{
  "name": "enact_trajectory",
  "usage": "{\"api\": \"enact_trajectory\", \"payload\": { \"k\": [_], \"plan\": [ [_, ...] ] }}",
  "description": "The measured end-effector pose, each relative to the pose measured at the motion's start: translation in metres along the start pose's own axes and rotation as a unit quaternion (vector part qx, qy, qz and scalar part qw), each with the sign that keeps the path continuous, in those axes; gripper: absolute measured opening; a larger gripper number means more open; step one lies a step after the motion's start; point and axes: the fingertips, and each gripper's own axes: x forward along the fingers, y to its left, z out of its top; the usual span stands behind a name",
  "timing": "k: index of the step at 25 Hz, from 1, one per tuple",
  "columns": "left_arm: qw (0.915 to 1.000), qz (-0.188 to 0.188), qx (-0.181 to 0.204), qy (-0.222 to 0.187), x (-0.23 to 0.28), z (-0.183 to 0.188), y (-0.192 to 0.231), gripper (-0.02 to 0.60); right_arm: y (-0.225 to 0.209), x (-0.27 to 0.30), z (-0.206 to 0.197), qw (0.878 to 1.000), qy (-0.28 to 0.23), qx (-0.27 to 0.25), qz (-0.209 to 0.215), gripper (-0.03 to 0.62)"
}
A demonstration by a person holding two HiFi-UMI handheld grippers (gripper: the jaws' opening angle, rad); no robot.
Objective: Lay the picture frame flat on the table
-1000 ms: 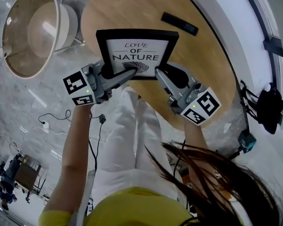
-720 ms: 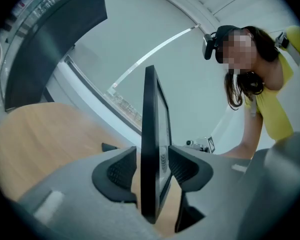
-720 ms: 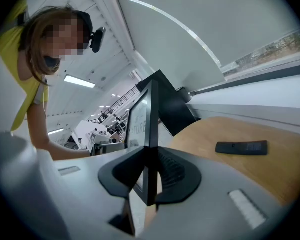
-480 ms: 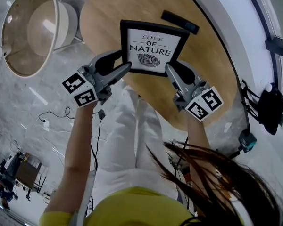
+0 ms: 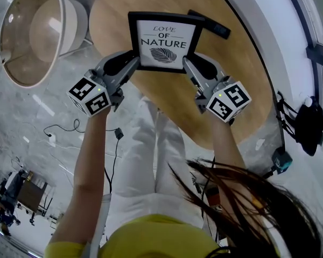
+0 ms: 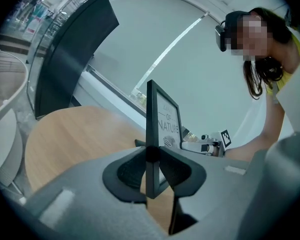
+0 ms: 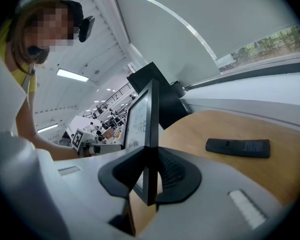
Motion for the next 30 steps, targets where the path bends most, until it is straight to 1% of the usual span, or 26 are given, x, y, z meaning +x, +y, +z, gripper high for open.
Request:
{"api": "enact_trajectory", "payload": {
  "k": [2,4,8,11,17,21,27,30],
  "plan": [
    [0.9999,0.013,-0.003,-0.01,0.002,0.0,0.017,0.084,-0.007,0.016,-0.002,1.0,0.005,0.0,0.0,0.074],
    [0.9995,0.028,-0.011,-0.011,0.006,0.0,0.035,0.084,-0.018,0.032,-0.006,1.0,0.013,0.007,-0.006,0.074],
    [0.9987,0.048,-0.017,0.008,0.032,0.006,0.075,0.083,-0.053,0.064,-0.004,0.999,0.028,0.028,-0.024,0.075],
    [0.9978,0.059,-0.023,0.022,0.049,0.004,0.093,0.08,-0.074,0.078,-0.005,0.998,0.04,0.036,-0.031,0.075],
    [0.9953,0.083,-0.032,0.037,0.054,-0.014,0.107,0.074,-0.088,0.087,-0.023,0.997,0.055,0.046,-0.04,0.077],
    [0.994,0.095,-0.039,0.039,0.057,-0.02,0.113,0.072,-0.094,0.092,-0.028,0.996,0.062,0.046,-0.046,0.078],
    [0.9915,0.109,-0.043,0.057,0.062,-0.028,0.12,0.071,-0.102,0.096,-0.036,0.994,0.075,0.048,-0.059,0.081],
    [0.9904,0.116,-0.051,0.054,0.063,-0.031,0.124,0.069,-0.105,0.098,-0.04,0.993,0.077,0.055,-0.067,0.083]
  ]
}}
